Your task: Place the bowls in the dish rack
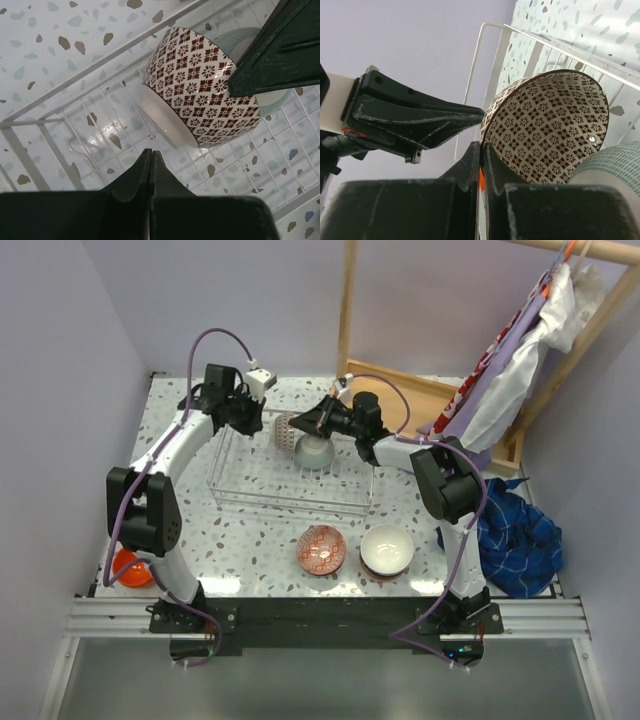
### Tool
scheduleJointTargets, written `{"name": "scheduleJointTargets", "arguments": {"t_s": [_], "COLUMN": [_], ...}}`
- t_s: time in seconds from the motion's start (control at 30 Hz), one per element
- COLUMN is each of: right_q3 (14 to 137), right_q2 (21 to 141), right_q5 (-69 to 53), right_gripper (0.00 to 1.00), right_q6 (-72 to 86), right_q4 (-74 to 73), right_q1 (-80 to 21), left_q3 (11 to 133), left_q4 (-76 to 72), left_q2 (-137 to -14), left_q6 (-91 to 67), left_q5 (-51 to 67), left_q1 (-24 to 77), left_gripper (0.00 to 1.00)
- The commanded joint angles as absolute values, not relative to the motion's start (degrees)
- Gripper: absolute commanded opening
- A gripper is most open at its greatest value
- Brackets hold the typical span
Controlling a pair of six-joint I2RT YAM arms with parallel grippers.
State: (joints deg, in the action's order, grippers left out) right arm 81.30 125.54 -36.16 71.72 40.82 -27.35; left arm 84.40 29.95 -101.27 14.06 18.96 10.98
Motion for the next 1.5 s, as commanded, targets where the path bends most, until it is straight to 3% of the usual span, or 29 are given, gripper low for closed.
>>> {"name": "scheduleJointTargets", "arguments": {"t_s": [0.0,0.67,0.83,0.87,1.0,1.3,1.47], "right_q3": [81.04,75.33,75.41,75.5,76.9,80.77,80.07], "right_q2": [124.98,121.82,120.24,119.45,117.07,110.66,107.32], "right_q5": [-36.91,-36.83,-37.18,-37.26,-37.7,-36.74,-36.21], "right_gripper": [0.0,0.0,0.09,0.18,0.32,0.39,0.42], "right_q6": [70.14,63.9,59.77,57.85,51.34,34.2,28.13], "right_q4": [43.95,38.5,33.67,32.53,22.62,2.14,-1.4], "right_q1": [-27.25,-27.07,-26.72,-26.54,-25.75,-25.4,-25.4], "left_q3": [84.38,82.88,83.06,83.06,83.14,83.14,83.32], "left_q4": [29.71,24.08,22.59,22.33,21.36,19.43,18.28], "left_q2": [-102.13,-105.29,-106.26,-106.43,-107.14,-108.1,-108.81], "left_q6": [14.41,13.45,13.62,13.62,13.01,12.31,11.52], "left_q5": [20.21,20.04,20.3,20.48,21.0,22.15,22.85], "left_q1": [12.3,14.15,14.94,15.03,15.47,16.35,17.05], "left_gripper": [0.0,0.0,0.0,0.0,0.0,0.0,0.0]}}
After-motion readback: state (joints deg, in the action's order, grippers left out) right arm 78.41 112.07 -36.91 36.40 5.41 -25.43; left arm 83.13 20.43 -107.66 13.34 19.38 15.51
